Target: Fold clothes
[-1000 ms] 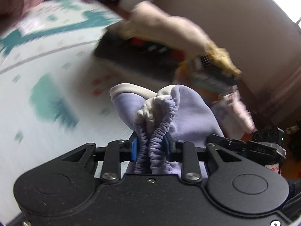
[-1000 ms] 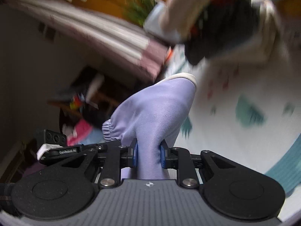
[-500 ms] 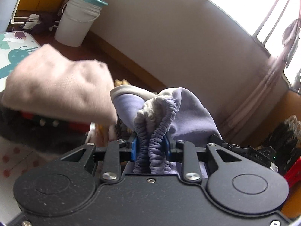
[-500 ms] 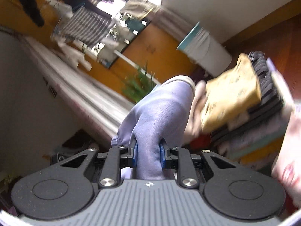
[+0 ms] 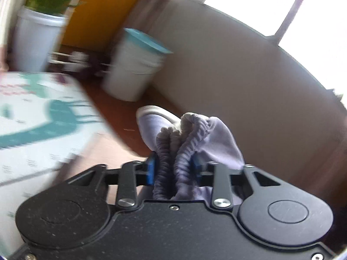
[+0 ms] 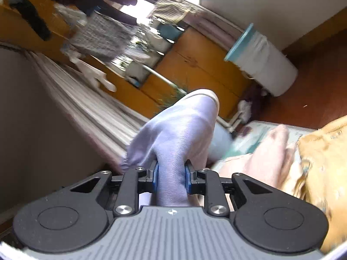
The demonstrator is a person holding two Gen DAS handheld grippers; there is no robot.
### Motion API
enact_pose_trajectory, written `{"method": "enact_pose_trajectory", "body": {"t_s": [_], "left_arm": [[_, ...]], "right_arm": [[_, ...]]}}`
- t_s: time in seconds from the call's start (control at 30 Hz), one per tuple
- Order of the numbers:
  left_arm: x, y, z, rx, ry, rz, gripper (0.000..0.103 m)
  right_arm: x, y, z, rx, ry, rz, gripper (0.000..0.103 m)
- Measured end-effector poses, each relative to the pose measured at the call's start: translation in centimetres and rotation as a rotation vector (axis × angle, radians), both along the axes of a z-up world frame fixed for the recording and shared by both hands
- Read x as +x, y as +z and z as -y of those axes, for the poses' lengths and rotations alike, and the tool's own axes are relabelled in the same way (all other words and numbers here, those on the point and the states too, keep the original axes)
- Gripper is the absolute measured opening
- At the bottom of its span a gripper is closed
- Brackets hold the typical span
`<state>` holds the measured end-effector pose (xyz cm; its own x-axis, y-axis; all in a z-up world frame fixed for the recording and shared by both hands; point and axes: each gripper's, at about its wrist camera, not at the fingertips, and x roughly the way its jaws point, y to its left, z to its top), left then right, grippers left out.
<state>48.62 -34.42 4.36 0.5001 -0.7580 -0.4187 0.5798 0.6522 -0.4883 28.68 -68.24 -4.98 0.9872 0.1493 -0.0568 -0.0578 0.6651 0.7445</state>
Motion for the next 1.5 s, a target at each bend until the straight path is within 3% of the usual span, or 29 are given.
{"method": "enact_pose_trajectory", "body": {"t_s": [0.03,0.07,0.1,0.17,0.23,0.37,0.43,0.5,0.57,0.63,0.73,0.87,0.97,1.07,1.17,1.27,1.43,1.5], "left_arm": [[0.7,-1.2,0.5,0.069,0.057,-0.017,0.058],[1.3,-2.4,0.9,0.139,0.113,-0.034,0.058],[1.1,-3.4,1.0,0.165,0.095,-0.025,0.059],[-0.2,-4.6,0.7,0.192,0.067,0.015,0.059],[-2.1,-5.3,-0.3,0.201,0.05,0.048,0.059],[-6.7,-5.7,-4.2,0.192,0.041,0.021,0.059],[-9.6,-5.2,-6.8,0.203,0.033,-0.014,0.062],[-13.1,-4.8,-10.1,0.238,0.026,-0.04,0.067],[-16.8,-4.0,-13.4,0.273,0.036,-0.06,0.069],[-21.1,-3.1,-17.1,0.307,0.053,-0.09,0.077],[-27.0,-1.2,-22.4,0.386,0.121,-0.099,0.08],[-34.6,1.7,-28.4,0.528,0.286,-0.084,0.091],[-39.6,2.8,-31.5,0.55,0.395,-0.075,0.103],[-42.9,2.2,-34.7,0.47,0.494,-0.113,0.103],[-44.4,2.0,-35.2,0.437,0.536,-0.138,0.103],[-45.8,1.8,-35.2,0.455,0.568,-0.135,0.103],[-47.8,1.3,-36.9,0.411,0.62,-0.193,0.103],[-48.5,1.3,-37.5,0.416,0.616,-0.201,0.103]], "right_arm": [[1.0,-0.1,-0.5,-0.078,-0.054,-0.072,0.051],[1.6,-0.3,-1.0,-0.156,-0.099,-0.131,0.055],[1.5,-0.6,-1.6,-0.206,-0.122,-0.142,0.057],[1.0,-1.5,-3.2,-0.305,-0.133,-0.153,0.069],[0.7,-2.2,-5.0,-0.393,-0.13,-0.169,0.07],[-1.8,-2.4,-7.8,-0.401,-0.075,-0.15,0.07],[-3.3,-2.0,-10.1,-0.398,-0.031,-0.151,0.075],[-5.0,-1.4,-12.7,-0.399,0.023,-0.16,0.092],[-6.5,-0.4,-15.9,-0.433,0.102,-0.186,0.1],[-7.3,1.7,-19.4,-0.53,0.194,-0.194,0.101],[-8.5,5.8,-24.1,-0.632,0.307,-0.173,0.102],[-9.7,13.2,-28.3,-0.591,0.427,-0.136,0.103],[-11.5,18.0,-32.3,-0.636,0.493,-0.193,0.103],[-14.7,20.7,-36.5,-0.674,0.546,-0.307,0.103],[-19.0,19.9,-40.8,-0.662,0.581,-0.389,0.103],[-22.4,17.1,-44.7,-0.784,0.571,-0.464,0.103],[-24.8,12.0,-47.4,-0.672,0.535,-0.637,0.103],[-25.7,10.5,-48.5,-0.696,0.528,-0.68,0.103]]}}
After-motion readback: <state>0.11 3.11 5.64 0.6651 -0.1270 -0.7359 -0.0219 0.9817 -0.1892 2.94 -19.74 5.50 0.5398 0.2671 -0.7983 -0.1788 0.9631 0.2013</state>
